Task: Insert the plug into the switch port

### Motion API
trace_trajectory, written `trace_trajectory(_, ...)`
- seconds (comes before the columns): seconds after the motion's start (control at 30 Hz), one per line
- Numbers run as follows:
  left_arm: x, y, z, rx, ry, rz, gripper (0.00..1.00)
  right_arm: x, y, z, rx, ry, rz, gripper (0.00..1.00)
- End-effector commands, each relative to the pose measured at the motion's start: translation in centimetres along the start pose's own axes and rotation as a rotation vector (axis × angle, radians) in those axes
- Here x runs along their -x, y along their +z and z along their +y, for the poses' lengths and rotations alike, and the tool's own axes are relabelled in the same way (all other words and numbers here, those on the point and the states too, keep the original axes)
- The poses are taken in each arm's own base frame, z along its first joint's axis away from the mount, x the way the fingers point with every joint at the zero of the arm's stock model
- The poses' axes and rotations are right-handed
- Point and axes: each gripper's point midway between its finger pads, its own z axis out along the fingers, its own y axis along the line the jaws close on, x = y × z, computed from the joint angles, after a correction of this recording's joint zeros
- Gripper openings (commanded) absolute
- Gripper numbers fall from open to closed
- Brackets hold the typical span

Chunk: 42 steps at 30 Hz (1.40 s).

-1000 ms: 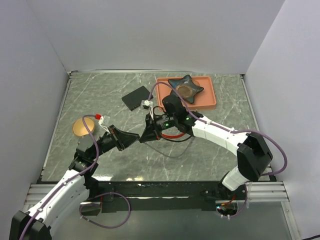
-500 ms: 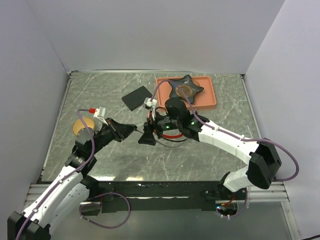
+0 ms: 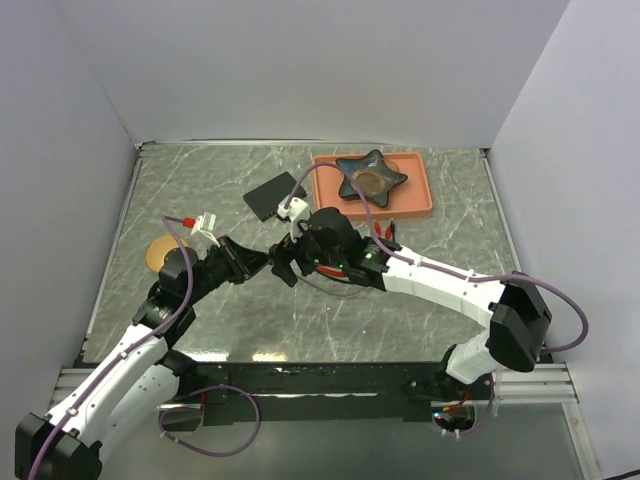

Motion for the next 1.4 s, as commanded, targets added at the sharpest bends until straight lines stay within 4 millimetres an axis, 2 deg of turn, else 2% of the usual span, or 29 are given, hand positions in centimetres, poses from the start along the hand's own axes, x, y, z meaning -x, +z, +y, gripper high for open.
trace_trajectory(0.0,1.9,-0.5,-2.5,-0.044,-0.008,-0.052,0.01,3.4,0.5,-0.3,-0.079,-0.008,-0.11,0.88)
trace_trajectory(0.07,1.8,-0.5,-2.6,-0.051,-0.008,-0.043,0.01,3.5,0.6,0.1,-0.068,-0.009,-0.123,0.86)
trace_trajectory(0.17,1.7,-0.4,-2.6,-0.049,-0.009,-0.038,0.01,4.2,0.4,1.2,-0.037,-0.014,-0.159,0.73)
trace_trajectory(0.27,1.6,-0.4,-2.6,-0.053,-0.009,-0.033,0.01,4.9,0.1,2.1,-0.004,0.006,-0.205,0.72)
trace_trajectory(0.37,1.4,-0.3,-2.9,-0.077,-0.002,-0.025,0.02,5.0,0.1,2.2,-0.002,0.037,-0.222,0.35)
trace_trajectory(0.4,1.4,-0.4,-3.1,-0.087,-0.001,-0.025,0.03,5.1,0.1,2.2,-0.007,0.04,-0.223,0.15)
trace_trajectory(0.43,1.5,-0.5,-3.2,-0.091,0.0,-0.028,0.04,4.9,0.1,1.9,-0.019,0.041,-0.214,0.07)
trace_trajectory(0.5,1.6,-0.7,-3.2,-0.092,0.014,-0.037,0.07,4.7,0.1,1.8,-0.026,0.044,-0.207,0.0)
trace_trajectory(0.6,1.8,-1.0,-2.7,-0.054,0.029,-0.047,0.25,4.2,-0.2,1.6,-0.034,0.035,-0.193,0.0)
trace_trajectory(0.63,2.3,-1.3,-2.7,-0.043,0.035,-0.074,0.44,4.3,-0.5,1.6,-0.034,0.032,-0.196,0.0)
trace_trajectory(0.73,2.7,-2.0,-2.6,-0.034,0.042,-0.114,0.8,3.8,-1.0,1.5,-0.036,0.021,-0.186,0.0)
trace_trajectory(0.77,2.8,-2.1,-2.7,-0.037,0.047,-0.121,0.83,3.5,-1.1,1.5,-0.03,0.016,-0.176,0.0)
trace_trajectory(0.87,3.0,-2.7,-3.3,-0.065,0.07,-0.141,0.87,2.6,-1.7,2.0,0.078,0.007,-0.125,0.0)
trace_trajectory(0.9,3.0,-2.8,-3.5,-0.074,0.078,-0.143,0.87,2.1,-2.0,2.6,0.149,0.0,-0.112,0.0)
trace_trajectory(0.93,3.1,-3.0,-3.9,-0.092,0.094,-0.146,0.87,2.1,-2.9,4.4,0.275,-0.006,-0.109,0.0)
trace_trajectory(1.0,2.9,-3.4,-5.2,-0.159,0.139,-0.137,0.86,1.8,-4.1,4.1,0.372,0.012,-0.103,0.0)
trace_trajectory(1.03,2.5,-3.4,-5.2,-0.182,0.15,-0.125,0.84,2.3,-4.9,4.2,0.416,0.014,-0.123,0.0)
trace_trajectory(1.1,2.1,-3.9,-6.8,-0.28,0.192,-0.118,0.82,1.9,-6.5,4.6,0.536,0.042,-0.117,0.0)
trace_trajectory(1.13,1.7,-3.9,-7.0,-0.31,0.202,-0.108,0.8,2.5,-7.4,5.1,0.589,0.028,-0.144,0.0)
trace_trajectory(1.27,0.4,-4.7,-8.7,-0.452,0.241,-0.07,0.75,2.2,-9.7,7.1,0.767,0.016,-0.126,0.0)
trace_trajectory(1.37,0.0,-5.3,-9.4,-0.514,0.255,-0.068,0.72,2.3,-9.7,7.5,0.818,0.037,-0.1,0.0)
